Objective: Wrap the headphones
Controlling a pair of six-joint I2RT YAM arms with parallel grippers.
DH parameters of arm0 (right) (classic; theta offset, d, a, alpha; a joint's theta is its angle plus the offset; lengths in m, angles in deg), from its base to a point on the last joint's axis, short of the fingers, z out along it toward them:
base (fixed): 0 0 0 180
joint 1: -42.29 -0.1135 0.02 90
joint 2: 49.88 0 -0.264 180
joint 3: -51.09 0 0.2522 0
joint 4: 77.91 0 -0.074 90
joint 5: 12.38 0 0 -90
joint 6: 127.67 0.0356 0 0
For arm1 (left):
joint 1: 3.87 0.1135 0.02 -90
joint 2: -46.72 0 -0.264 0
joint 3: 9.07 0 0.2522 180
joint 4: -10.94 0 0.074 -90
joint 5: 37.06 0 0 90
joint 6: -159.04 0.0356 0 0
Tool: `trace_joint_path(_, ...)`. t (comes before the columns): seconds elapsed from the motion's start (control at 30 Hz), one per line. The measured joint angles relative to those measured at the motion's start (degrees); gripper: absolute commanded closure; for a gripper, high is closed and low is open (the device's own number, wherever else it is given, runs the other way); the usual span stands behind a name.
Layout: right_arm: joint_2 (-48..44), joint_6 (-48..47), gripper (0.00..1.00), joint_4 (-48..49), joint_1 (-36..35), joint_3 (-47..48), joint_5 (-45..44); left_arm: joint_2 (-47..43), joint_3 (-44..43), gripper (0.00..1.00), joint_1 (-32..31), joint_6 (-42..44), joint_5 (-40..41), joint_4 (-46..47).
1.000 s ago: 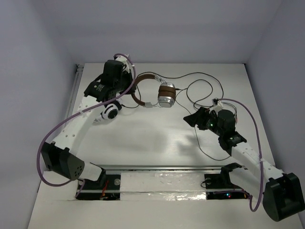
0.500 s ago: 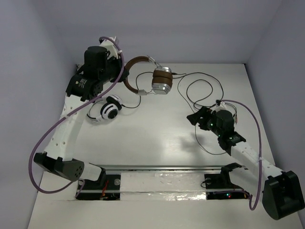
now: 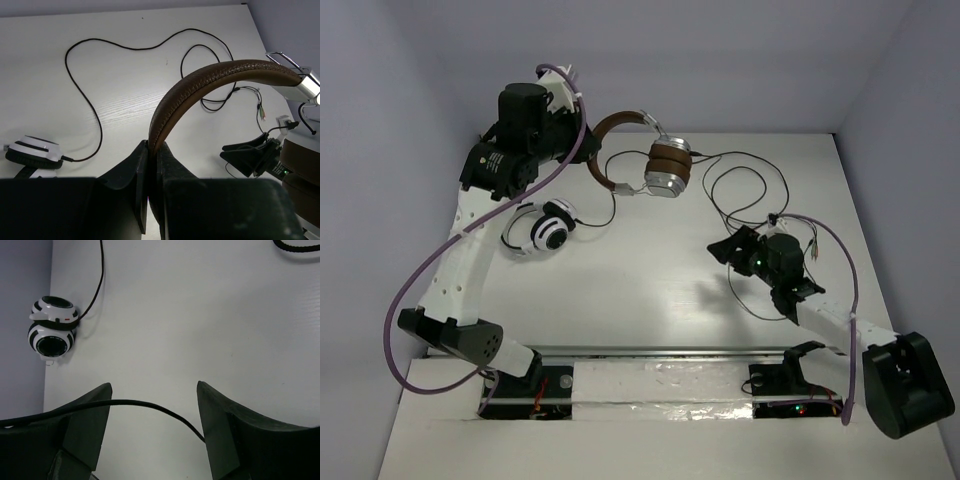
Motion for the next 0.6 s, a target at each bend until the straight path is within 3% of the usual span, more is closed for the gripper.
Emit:
trace_joint_path(0.03, 0.76, 0.79, 0.26, 1.62, -0.04, -0.63, -0.02, 0.00, -0.35, 1.00, 0.00, 0.00, -0.24, -0.04)
trace_joint_path(0.13, 2.97, 2.19, 0.43, 4.96, -0.33, -1.79, 0.00, -0.02, -0.94, 1.00, -0.02, 0.00, -0.76, 0.09)
trace_joint_path(0.17, 3.41, 2.67, 0.57, 5.95, -0.39, -2.14, 0.04, -0.02, -0.94, 1.00, -0.02, -0.02, -0.83, 0.09)
trace_joint_path(0.23, 3.43, 3.65, 0.71, 7.72, -0.74, -3.06, 0.09, -0.02, -0.92, 1.00, 0.00, -0.17, -0.85, 0.11)
trace_joint_path(0.27, 3.26, 4.07, 0.86, 8.50, -1.09, -3.52, 0.13, -0.02, -0.83, 1.00, 0.00, -0.24, -0.83, 0.20)
trace_joint_path(0.33, 2.93, 4.81, 1.00, 9.35, -2.71, -4.00, -0.04, -0.22, 0.17, 1.00, 0.00, -0.79, -0.92, 1.75)
trace_joint_path(0.6, 6.16, 1.97, 1.00, 1.27, -13.86, 4.72, -5.01, -6.71, 21.03, 1.00, 0.00, -9.01, -0.92, 13.35)
